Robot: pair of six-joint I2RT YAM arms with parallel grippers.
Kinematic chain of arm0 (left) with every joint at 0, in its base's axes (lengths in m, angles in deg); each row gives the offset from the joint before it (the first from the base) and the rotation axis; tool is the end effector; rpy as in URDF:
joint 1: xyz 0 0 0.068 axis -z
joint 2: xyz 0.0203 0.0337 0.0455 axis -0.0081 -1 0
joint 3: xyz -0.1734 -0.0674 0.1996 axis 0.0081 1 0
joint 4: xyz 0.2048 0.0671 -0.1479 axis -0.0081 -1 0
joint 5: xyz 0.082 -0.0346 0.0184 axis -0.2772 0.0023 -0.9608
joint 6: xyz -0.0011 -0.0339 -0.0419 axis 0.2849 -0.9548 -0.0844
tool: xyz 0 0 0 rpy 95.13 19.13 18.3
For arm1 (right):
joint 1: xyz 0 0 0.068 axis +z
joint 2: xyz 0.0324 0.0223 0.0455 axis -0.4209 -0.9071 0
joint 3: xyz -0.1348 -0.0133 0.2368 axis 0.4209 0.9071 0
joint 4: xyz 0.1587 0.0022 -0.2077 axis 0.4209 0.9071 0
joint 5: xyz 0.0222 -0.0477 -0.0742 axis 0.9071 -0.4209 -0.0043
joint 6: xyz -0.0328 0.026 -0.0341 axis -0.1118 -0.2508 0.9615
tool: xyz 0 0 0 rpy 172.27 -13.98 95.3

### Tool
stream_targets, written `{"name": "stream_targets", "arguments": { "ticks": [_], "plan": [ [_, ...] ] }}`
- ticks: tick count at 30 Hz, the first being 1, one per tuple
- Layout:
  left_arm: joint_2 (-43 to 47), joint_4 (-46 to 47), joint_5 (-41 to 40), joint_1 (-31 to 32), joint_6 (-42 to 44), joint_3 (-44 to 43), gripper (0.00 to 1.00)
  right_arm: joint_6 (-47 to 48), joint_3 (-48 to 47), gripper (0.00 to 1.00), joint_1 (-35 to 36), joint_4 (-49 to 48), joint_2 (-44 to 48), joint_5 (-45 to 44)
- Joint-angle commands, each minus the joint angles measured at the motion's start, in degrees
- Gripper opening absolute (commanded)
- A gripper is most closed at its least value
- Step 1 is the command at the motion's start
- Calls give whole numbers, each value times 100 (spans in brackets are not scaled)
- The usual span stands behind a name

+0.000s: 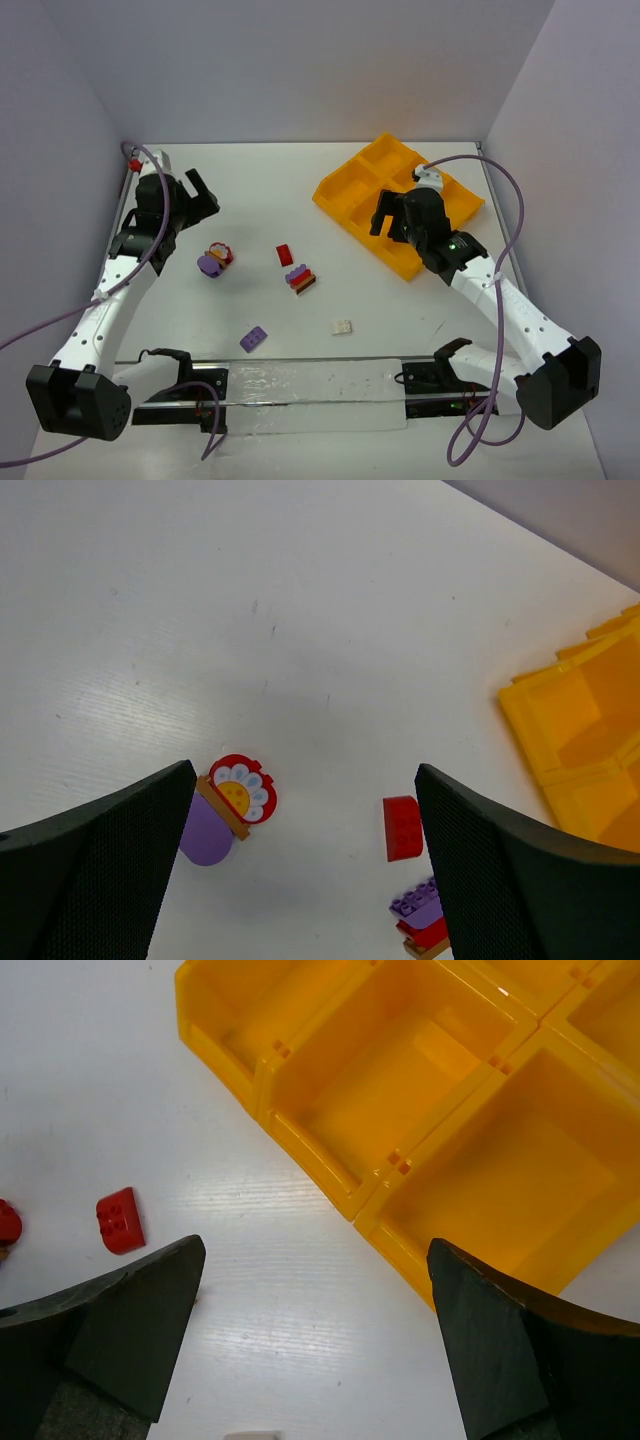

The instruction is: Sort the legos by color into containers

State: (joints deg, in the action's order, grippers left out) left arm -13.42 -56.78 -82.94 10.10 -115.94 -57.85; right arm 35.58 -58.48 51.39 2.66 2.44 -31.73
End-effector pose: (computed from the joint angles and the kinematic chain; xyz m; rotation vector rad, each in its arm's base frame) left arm 0.2405 -0.0383 0.3332 -0.4574 2.0154 -0.2429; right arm 0.2158 0.0967 0.3118 0.1372 2.1108 0.2460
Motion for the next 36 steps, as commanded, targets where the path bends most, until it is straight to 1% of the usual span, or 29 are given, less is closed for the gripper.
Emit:
{"name": "stream_targets", "arguments": {
  "ticks": [1,5,9,11,13,14,16,18,20,27,31,36],
  "plan": [
    [-83,-181,-260,115,-2,-368,99,-73,53,100,48,-155,50,91],
    [-307,-588,-1012,272,-86,-573,99,173,125,100,62,-327,195,593],
    [-662,-885,-1296,412,-27,-822,99,376,321,100,236,-583,312,1177],
    [-759,-958,-1410,484,-31,-882,99,372,235,100,353,-371,176,1183],
    [-801,-950,-1593,555,-99,-897,99,284,197,100,679,-107,21,875],
    [-835,-961,-1665,596,-130,-911,99,186,332,100,836,-159,85,854],
    [-910,-1055,-1816,658,-132,-990,99,-71,691,100,1024,-226,200,1109],
    [-946,-1134,-1859,682,-116,-1064,99,-230,856,100,1133,-193,192,1329],
    [-989,-1257,-1731,698,-64,-1168,99,-479,1109,100,1396,2,98,1309],
    [-793,-1178,-1749,780,-32,-1172,99,-1092,1533,100,1950,178,-19,1728],
    [-688,-1147,-1783,780,-44,-1113,99,-1135,1540,100,2259,132,-304,1741],
    [-657,-1083,-1967,780,-73,-1015,99,-911,1444,100,2473,-267,-935,2590]
  ]
}}
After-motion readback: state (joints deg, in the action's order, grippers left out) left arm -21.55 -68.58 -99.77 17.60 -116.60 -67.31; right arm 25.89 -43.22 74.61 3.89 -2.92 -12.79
